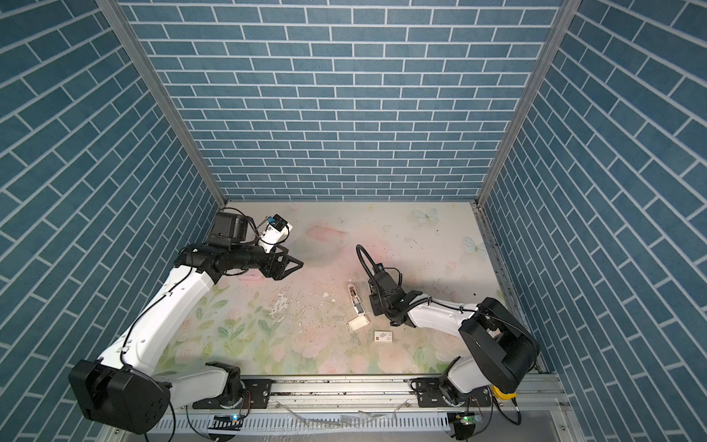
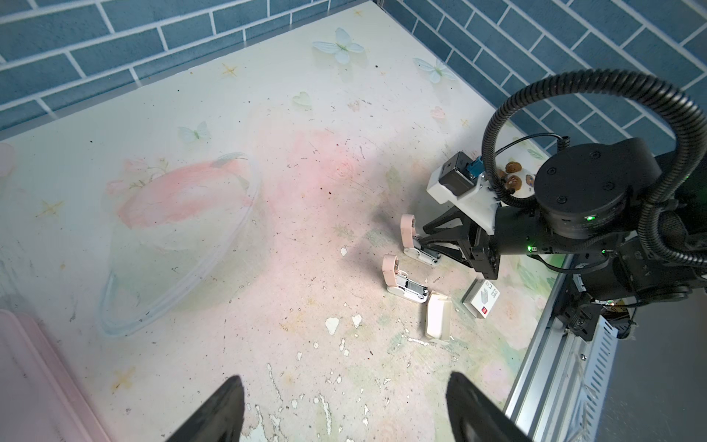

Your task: Load the staples into the stapler

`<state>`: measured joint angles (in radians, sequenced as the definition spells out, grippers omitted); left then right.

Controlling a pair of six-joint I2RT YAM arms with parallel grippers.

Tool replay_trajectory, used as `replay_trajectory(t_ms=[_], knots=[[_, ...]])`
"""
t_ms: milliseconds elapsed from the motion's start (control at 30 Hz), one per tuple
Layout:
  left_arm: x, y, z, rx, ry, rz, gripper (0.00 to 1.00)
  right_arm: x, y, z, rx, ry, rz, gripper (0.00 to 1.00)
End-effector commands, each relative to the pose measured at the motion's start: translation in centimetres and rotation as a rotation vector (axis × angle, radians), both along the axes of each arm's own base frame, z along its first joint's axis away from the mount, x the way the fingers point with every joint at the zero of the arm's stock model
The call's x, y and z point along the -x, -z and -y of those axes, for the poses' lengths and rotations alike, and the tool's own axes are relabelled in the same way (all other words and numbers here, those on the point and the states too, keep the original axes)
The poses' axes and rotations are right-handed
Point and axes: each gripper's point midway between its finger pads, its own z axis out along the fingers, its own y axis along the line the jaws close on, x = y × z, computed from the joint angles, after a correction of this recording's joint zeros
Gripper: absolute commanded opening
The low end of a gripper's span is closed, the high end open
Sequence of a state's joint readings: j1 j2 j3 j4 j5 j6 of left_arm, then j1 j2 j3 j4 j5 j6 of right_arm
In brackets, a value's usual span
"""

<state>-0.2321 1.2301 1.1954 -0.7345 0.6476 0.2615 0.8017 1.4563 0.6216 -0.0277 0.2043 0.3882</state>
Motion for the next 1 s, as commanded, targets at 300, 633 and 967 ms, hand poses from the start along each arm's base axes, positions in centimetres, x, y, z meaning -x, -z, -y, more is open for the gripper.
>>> replay_trajectory(t_ms=[300,633,967], knots=[[0.1,-0.2,-0.3,-0.002,-0.011,0.013,0.84,0.3,-1.4,0.5,-0.030,0.010,0.023,0.27],[0.2,-0.7,-0.3,0.005,-0.012,0.024,0.85,2.3,-7.2,-1.0,-0.218,-0.081,0.050,0.27],[0.3,-1.5,-0.6,-0.016,-0.007,0.056,0.86,6.6,-7.2,-5.4,-0.328,-0.270,-0.130,0.30]])
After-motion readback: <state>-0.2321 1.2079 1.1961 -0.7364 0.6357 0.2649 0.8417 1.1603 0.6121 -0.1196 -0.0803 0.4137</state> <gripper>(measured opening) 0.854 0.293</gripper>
